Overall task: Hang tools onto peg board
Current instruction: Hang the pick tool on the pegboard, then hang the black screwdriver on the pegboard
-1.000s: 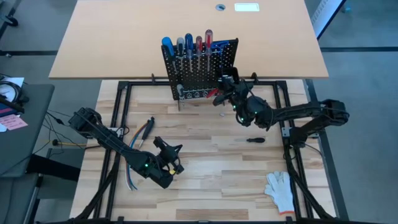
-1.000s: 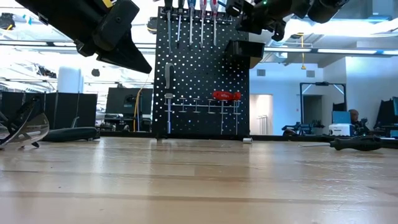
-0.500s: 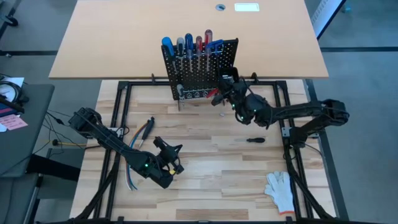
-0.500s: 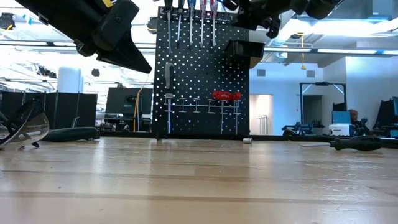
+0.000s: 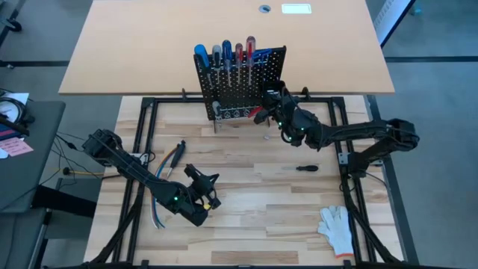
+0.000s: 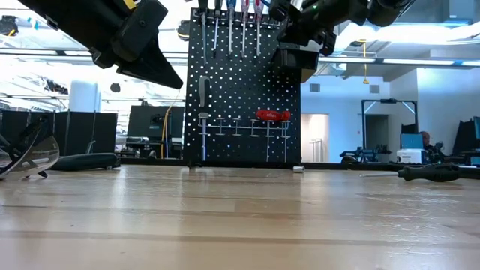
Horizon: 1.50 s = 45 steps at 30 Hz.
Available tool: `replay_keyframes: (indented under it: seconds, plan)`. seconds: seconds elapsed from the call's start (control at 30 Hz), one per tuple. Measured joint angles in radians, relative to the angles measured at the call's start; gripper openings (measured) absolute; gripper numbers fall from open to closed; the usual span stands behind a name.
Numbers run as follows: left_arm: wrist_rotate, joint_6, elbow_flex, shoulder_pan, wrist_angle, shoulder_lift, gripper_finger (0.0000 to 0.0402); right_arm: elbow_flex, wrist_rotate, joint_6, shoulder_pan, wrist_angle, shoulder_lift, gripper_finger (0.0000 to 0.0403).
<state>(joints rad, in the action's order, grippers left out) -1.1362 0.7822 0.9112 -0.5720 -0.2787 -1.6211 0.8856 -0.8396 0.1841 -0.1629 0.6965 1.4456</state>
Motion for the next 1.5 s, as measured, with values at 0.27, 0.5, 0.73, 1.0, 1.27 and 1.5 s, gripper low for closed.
replay_keyframes:
  seconds: [0.27,0.5,0.73,1.0,1.27,1.5]
  plan:
    - [0.000,0.000,0.000,0.000,0.000,0.000,0.0000,0.000,0.027,0.008,-0.006,-0.009,-0.001,0.0000]
    - [0.000,0.000,0.000,0.000,0.000,0.000,0.0000,0.000,0.101,0.056,-0.027,-0.018,-0.003,0.0000]
    - [0.000,0.000,0.000,0.000,0.000,0.000,0.0000,-0.001,0.111,0.056,-0.030,-0.020,0.000,0.0052]
    - [0.001,0.000,0.000,0.000,0.000,0.000,0.0000,-0.001,0.131,0.045,-0.029,-0.019,-0.004,0.0148]
    - [0.005,0.000,0.000,0.000,0.000,0.000,0.0000,-0.001,0.137,-0.065,0.004,-0.030,-0.074,0.0207]
    - [0.005,0.000,0.000,0.000,0.000,0.000,0.0000,-0.001,0.137,-0.102,0.042,-0.090,-0.155,0.0213]
